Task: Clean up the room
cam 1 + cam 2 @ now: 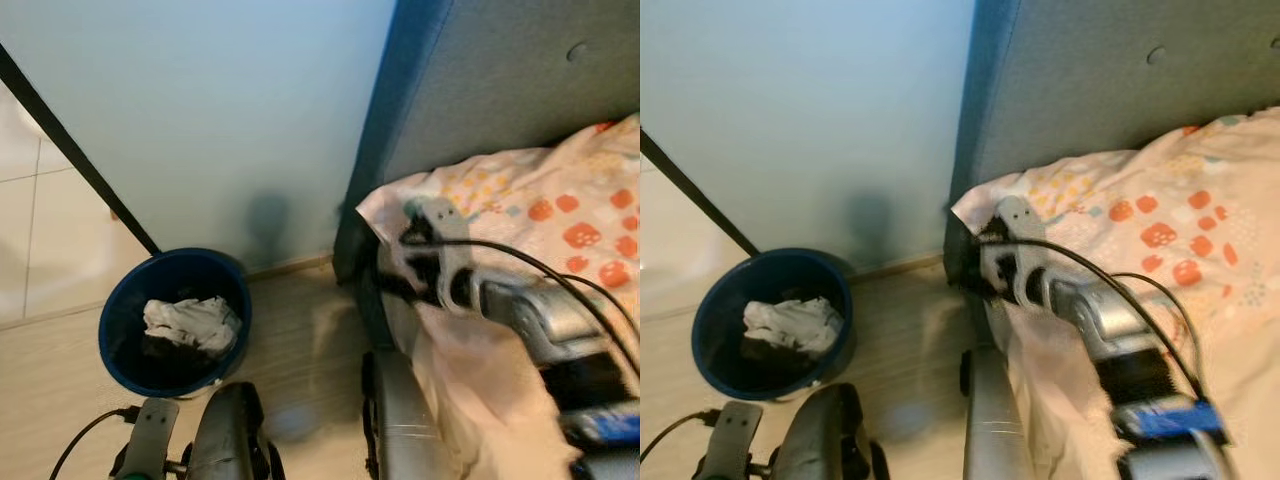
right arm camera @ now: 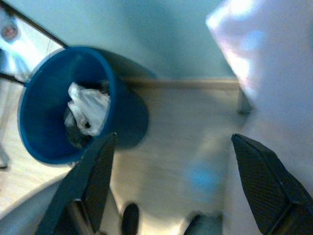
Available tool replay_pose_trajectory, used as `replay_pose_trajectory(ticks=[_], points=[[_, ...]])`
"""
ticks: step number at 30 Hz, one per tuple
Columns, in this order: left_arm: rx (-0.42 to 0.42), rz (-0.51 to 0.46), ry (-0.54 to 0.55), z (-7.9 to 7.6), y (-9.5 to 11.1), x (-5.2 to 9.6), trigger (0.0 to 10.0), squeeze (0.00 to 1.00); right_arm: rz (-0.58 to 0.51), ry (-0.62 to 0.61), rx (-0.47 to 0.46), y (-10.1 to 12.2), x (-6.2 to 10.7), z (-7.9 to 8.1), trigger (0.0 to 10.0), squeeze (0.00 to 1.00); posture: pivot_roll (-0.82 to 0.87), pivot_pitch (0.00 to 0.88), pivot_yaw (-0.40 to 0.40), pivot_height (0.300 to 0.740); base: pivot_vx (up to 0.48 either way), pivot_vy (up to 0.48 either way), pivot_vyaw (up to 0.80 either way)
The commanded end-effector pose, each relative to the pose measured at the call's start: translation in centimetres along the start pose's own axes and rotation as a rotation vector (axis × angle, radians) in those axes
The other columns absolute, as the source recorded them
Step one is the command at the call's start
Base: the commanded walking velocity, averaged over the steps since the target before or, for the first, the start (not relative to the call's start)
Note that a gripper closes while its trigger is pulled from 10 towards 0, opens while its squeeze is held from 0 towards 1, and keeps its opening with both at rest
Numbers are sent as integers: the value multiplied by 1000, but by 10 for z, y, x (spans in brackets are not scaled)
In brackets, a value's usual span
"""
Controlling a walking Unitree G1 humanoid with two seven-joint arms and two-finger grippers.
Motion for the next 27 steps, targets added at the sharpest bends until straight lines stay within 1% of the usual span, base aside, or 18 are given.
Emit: replay_pose_trajectory(ticks=[1,2,4,5,6,7,8,13,14,16,17,18,19,20,21,23,25,27], points=[[-21,97,-130,-39,-33,14,10000,0,25,-74,-8,-13,1,-19,10000,0,-87,254,34,592,0,0,0],[-22,99,-128,-38,-37,16,10000,0,27,-125,13,-11,-1,-28,10000,0,-71,268,35,592,0,0,0],[-22,99,-128,-38,-37,16,10000,0,27,-125,13,-11,-1,-28,10000,0,-71,268,35,592,0,0,0],[-22,102,-126,-37,-40,18,10000,0,58,-194,36,-15,-2,-40,10000,0,-60,280,37,592,0,0,0],[-23,103,-126,-37,-41,18,10000,0,74,-233,63,-18,-2,-45,10000,0,-60,280,37,592,0,0,0],[-23,103,-126,-37,-41,18,10000,0,74,-233,63,-18,-2,-45,10000,0,-60,280,37,592,0,0,0],[-23,105,-125,-37,-43,20,10000,0,81,-284,96,-19,-2,-53,10000,0,-52,285,39,592,0,0,0],[-21,108,-124,-37,-45,21,10000,0,34,-333,89,-10,1,-61,10000,0,-48,292,40,592,0,0,0],[-21,110,-124,-38,-46,22,10000,0,1,-360,78,-3,4,-67,10000,0,-46,298,43,592,0,0,0],[-21,110,-124,-38,-46,22,10000,0,1,-360,78,-3,4,-67,10000,0,-46,298,43,592,0,0,0],[-21,111,-127,-39,-49,24,10000,0,-87,-429,48,13,16,-87,10000,0,-36,305,47,592,0,0,0],[-21,111,-127,-39,-49,24,10000,0,-87,-429,48,13,16,-87,10000,0,-36,305,47,592,0,0,0],[-21,110,-128,-40,-49,24,10000,0,-121,-459,42,19,21,-97,10000,0,-33,306,47,592,0,0,0],[-21,110,-128,-40,-49,24,10000,0,-121,-459,42,19,21,-97,10000,0,-33,306,47,592,0,0,0],[-21,108,-129,-40,-49,25,10000,0,-149,-489,28,24,28,-106,10000,0,-30,307,48,592,0,0,0],[-21,108,-130,-40,-50,25,10000,0,-182,-527,19,30,38,-118,10000,0,-30,307,48,592,0,0,0],[-22,108,-129,-40,-50,25,10000,0,-202,-549,16,35,46,-125,10000,0,-31,309,50,592,0,0,0],[-22,107,-129,-40,-50,26,10000,0,-208,-555,14,37,49,-128,10000,0,-31,309,50,592,0,0,0]])
Point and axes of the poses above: a point about 5 cm out from each wrist's last joint towards the gripper, its own x axis pointing back from the gripper into the wrist, its own y axis along the axis of the wrist's last joint, z = x × y, the point moved 5 cm from there along -x, pointing out of the wrist towards the gripper, and after that the axes turned 6 degrees about -x, right-handed, at the moved point
